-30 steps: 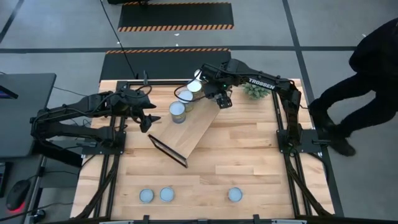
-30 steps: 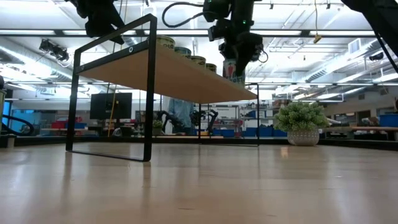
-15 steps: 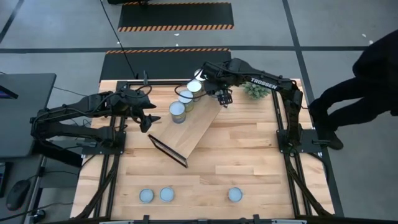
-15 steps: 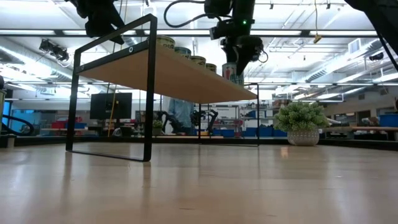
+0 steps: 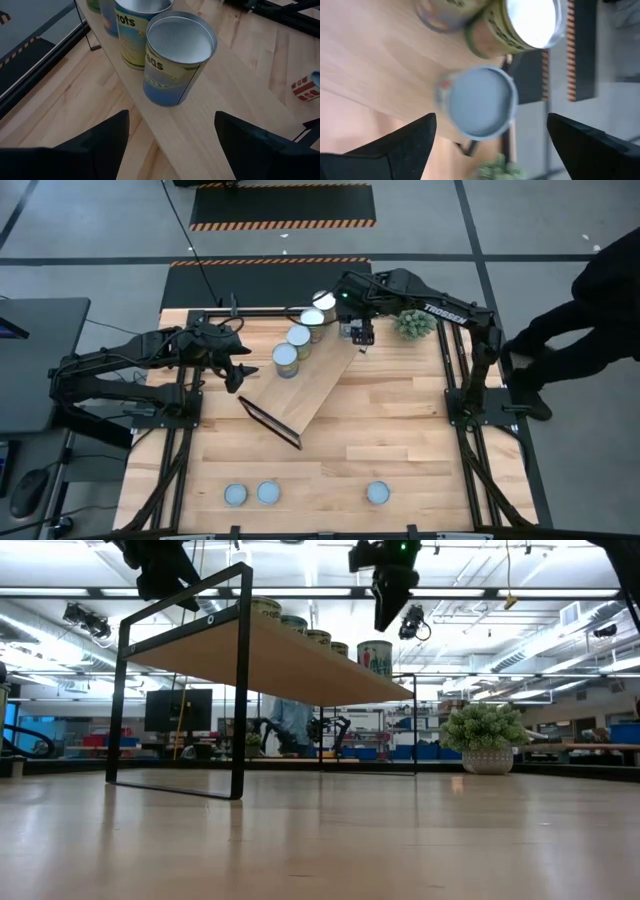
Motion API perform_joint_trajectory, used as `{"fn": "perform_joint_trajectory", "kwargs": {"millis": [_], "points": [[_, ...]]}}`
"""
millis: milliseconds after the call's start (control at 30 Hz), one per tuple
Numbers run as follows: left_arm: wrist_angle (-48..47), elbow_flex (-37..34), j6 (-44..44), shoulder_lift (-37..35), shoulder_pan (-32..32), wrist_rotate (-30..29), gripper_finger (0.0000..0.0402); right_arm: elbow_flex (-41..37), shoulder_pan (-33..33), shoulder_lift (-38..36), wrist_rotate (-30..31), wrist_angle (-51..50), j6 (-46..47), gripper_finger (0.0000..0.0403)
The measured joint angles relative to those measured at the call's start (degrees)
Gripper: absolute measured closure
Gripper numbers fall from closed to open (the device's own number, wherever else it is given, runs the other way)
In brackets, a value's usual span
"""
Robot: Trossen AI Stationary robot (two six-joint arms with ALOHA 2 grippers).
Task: Pick and place cans onto a shelf
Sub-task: Put the canned mix vegetables on the shelf, then put the canned diced tomatoes on the shelf
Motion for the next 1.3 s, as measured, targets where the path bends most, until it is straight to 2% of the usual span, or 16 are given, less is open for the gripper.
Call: {"fn": "perform_joint_trajectory", "kwargs": {"millis": [233,333,433,633,800,933,1100,1200,1300], "points": [[0.02,0.0,-0.14,0.0,-0.01,0.0,0.0102,0.0,1.35,-0.63,-7.29,-3.16,9.47,0.0015],[0.01,-0.01,-0.84,0.0,-0.01,0.04,0.0102,0.02,3.9,-0.83,-12.92,-3.35,13.18,0.0016],[0.02,0.0,-1.46,0.0,0.01,1.24,0.0102,0.0,7.21,-0.89,-15.0,-2.41,16.84,0.0016],[-0.55,3.47,1.49,-0.03,-0.1,2.14,0.0102,0.0,13.86,-1.0,-14.84,4.47,23.91,0.0016],[-3.6,8.81,6.55,-0.03,-0.08,2.63,0.0102,-0.84,17.57,-0.98,-10.92,7.09,30.65,0.0016],[-6.44,11.69,9.37,-0.02,-0.06,9.95,0.0102,-1.64,20.97,-0.98,-10.15,7.43,37.33,0.0016],[-6.0,12.24,7.4,-0.03,-0.11,22.11,0.0102,-3.69,27.41,-0.94,-6.18,8.27,43.0,0.0016],[-5.8,12.24,4.06,0.09,-0.97,22.03,0.0102,-4.81,31.45,-0.94,-3.17,9.21,46.13,0.0016],[-5.77,12.24,2.17,0.09,-1.91,17.94,0.0102,-6.47,35.21,-0.96,-2.42,9.97,48.86,0.0016]]}}
